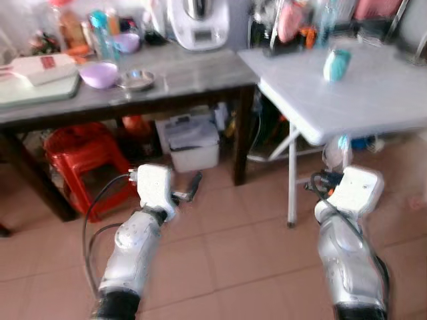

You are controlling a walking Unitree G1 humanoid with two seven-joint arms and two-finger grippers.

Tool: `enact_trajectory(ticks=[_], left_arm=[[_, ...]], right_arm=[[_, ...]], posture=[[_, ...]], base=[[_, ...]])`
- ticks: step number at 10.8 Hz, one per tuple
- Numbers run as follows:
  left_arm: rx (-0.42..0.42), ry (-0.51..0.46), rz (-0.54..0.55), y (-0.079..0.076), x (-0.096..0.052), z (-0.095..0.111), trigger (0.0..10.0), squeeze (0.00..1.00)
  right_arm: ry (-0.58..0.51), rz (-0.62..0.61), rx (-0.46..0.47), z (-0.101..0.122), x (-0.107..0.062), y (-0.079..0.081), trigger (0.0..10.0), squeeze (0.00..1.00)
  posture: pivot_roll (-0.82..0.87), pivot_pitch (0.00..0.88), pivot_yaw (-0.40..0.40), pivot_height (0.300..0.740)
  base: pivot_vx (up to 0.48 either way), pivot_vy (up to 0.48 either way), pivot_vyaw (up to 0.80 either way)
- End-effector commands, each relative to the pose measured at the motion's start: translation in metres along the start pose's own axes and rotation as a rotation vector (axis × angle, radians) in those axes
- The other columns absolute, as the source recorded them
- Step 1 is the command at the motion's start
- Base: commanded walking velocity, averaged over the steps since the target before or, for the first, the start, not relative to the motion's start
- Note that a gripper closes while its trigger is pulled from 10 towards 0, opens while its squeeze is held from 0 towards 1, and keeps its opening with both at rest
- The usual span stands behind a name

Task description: Setting the table

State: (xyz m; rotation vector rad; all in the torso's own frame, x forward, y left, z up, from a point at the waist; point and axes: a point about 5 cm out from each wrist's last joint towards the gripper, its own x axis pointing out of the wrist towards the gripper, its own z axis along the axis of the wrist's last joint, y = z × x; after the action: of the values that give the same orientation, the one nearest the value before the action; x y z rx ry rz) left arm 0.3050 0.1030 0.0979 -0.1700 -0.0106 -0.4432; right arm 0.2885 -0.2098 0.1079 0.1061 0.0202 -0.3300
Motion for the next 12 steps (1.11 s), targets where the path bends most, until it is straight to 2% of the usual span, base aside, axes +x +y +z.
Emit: enact_trajectory(ticks=[1,4,8,12], left_arm=[[0.025,-0.006,0.015,0.0099,-0.0021,0.0056,10.0,0.0],[0.023,-0.008,0.005,0.0117,-0.0027,0.0066,10.0,0.0],[0.015,-0.005,-0.008,0.0099,-0.0019,0.0062,10.0,0.0],[0.009,-0.006,-0.019,0.0085,-0.0014,0.0065,10.0,0.0]], right_arm=[[-0.033,0.019,0.015,0.0081,0.001,0.0068,10.0,0.0],[-0.034,0.022,0.012,0.0083,0.0006,0.0077,10.0,0.0],[-0.038,0.022,0.013,0.0079,0.0001,0.0075,10.0,0.0],[-0.04,0.025,0.016,0.0082,0.0002,0.0085,10.0,0.0]], posture=[[-0.03,0.0,0.028,0.74],[-0.03,0.0,0.03,0.74],[-0.03,0.0,0.032,0.74],[-0.03,0.0,0.037,0.74]], base=[[0.0,0.0,0.0],[0.0,0.0,0.0],[0.0,0.0,0.49],[0.277,0.0,0.51]])
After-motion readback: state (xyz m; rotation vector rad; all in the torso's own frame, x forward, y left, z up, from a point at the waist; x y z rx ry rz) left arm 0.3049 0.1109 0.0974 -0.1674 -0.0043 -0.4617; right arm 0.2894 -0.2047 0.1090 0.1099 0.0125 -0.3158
